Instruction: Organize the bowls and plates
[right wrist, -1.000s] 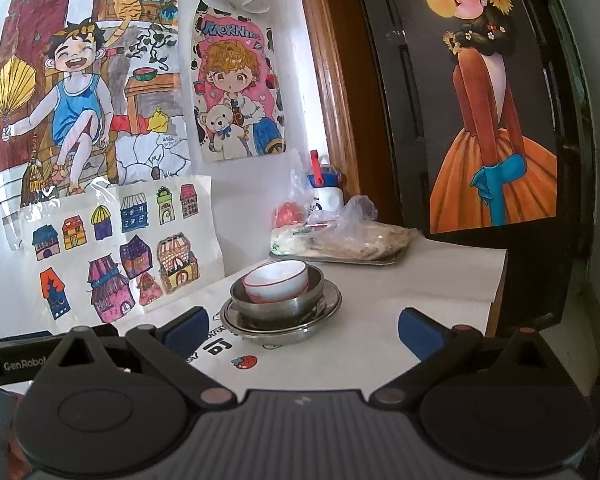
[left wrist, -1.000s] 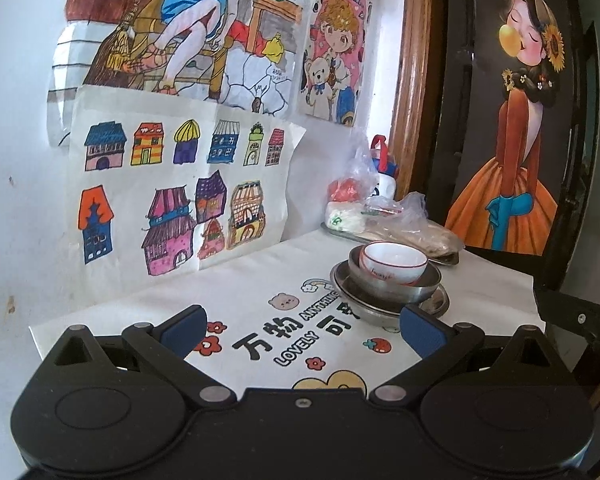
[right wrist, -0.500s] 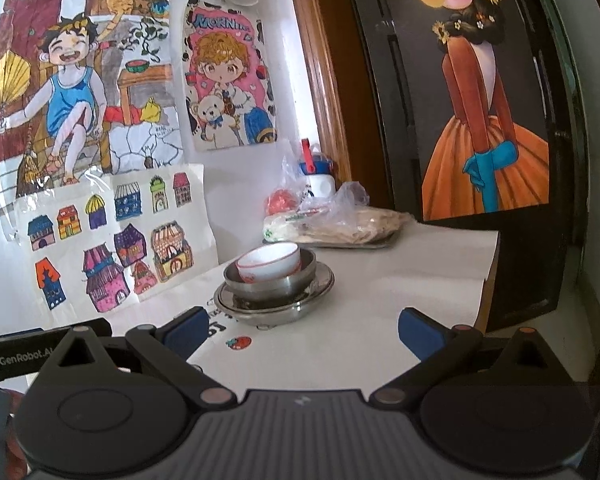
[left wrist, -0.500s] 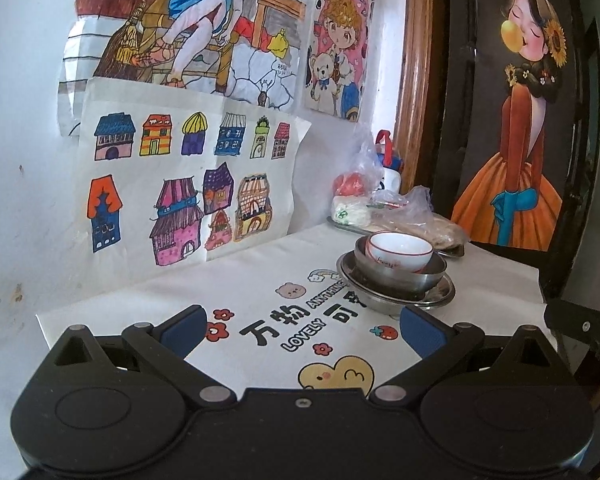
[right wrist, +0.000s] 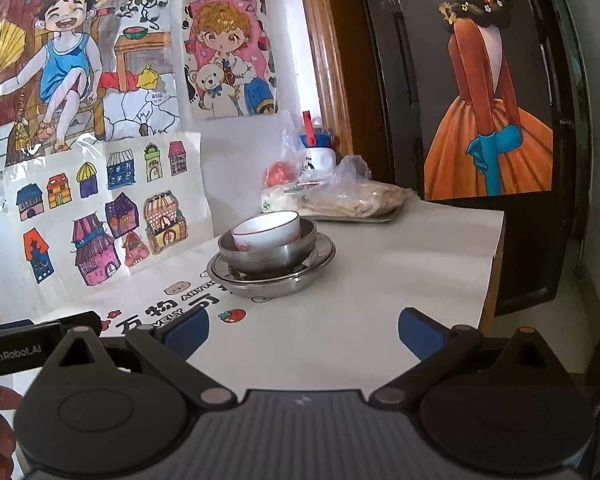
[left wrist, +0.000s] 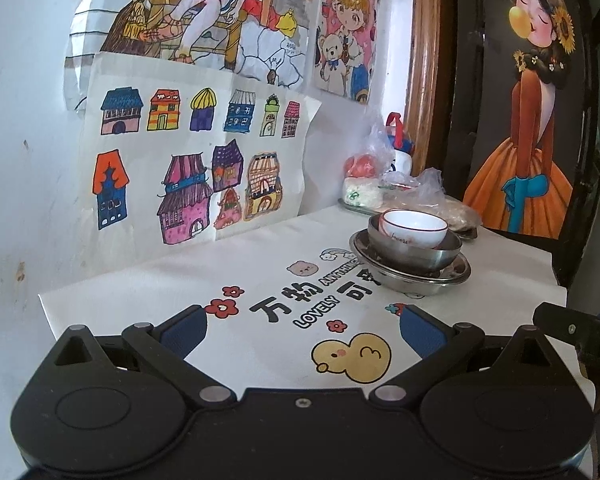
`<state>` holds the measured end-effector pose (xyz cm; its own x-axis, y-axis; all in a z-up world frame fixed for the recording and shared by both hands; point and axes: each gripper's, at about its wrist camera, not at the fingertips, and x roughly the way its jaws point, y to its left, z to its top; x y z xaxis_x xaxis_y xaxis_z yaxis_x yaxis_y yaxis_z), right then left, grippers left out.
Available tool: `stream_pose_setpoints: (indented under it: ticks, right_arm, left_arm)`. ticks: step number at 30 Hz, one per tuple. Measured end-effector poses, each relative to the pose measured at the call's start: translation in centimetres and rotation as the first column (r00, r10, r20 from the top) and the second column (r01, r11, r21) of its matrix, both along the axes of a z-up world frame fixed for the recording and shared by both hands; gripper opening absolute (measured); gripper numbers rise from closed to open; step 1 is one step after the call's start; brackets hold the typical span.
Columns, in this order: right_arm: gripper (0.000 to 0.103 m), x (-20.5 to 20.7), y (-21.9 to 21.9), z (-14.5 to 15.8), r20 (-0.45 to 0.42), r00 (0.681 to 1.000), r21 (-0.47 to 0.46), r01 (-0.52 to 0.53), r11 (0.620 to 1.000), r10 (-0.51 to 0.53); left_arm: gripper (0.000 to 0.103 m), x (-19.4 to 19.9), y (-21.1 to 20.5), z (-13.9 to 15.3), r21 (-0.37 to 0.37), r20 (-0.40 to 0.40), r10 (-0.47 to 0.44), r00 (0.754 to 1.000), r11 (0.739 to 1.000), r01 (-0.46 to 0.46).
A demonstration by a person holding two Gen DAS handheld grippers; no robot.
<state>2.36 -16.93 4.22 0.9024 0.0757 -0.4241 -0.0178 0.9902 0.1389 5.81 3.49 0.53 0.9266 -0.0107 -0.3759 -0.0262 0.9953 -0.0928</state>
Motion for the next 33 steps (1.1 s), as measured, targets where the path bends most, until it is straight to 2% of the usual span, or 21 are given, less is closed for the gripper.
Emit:
stream_pose_setpoints:
  ticks: [33]
  right_arm:
    - [0.103,0.66,-0.13,-0.5,-0.016,1.0,0.004,0.0,1.0,0.0]
  left_arm:
    - [0.102,0.66,0.11,-0.36,0.003,-0.018,0.003,1.0,1.0,-0.003]
